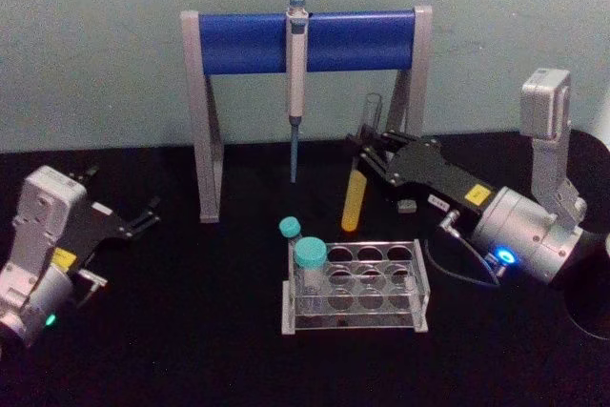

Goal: Pick up the test tube from the test tube rack, shake it, then place it back into the test tube rack.

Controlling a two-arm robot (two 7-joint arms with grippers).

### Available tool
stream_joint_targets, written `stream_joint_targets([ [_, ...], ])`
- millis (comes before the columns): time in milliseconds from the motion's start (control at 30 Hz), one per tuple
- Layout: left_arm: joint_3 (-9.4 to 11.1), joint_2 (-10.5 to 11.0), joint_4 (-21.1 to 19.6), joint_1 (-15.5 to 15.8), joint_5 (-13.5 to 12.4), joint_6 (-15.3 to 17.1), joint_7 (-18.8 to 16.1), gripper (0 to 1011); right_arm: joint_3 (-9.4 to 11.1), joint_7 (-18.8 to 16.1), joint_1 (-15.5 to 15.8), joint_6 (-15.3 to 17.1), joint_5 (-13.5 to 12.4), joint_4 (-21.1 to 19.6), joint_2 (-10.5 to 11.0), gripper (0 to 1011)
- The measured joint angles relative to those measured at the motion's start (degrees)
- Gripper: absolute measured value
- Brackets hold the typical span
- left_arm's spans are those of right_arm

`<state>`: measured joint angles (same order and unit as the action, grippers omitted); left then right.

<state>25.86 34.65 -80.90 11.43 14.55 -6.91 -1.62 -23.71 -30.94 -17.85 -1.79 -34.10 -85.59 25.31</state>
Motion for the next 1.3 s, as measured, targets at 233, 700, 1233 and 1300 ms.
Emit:
stream_joint_targets([
  [233, 0.0, 0.0, 0.0, 0.0, 0.0, 0.0, 0.0, 1010, 0.7, 3.2, -1.1, 0.0, 1.7, 2.0, -1.0, 225],
  [700, 0.0, 0.0, 0.0, 0.0, 0.0, 0.0, 0.0, 1009, 2.1, 4.9, -0.3, 1.1, 3.0, 1.3, -1.1, 224],
  [1233, 0.0, 0.0, 0.0, 0.0, 0.0, 0.0, 0.0, 1010, 2.5, 4.3, -0.2, 1.5, 3.3, 1.3, -1.3, 224],
  [1300, 0.0, 0.0, 0.0, 0.0, 0.0, 0.0, 0.0, 1009, 2.5, 4.3, -0.2, 1.5, 3.3, 1.3, -1.3, 224],
])
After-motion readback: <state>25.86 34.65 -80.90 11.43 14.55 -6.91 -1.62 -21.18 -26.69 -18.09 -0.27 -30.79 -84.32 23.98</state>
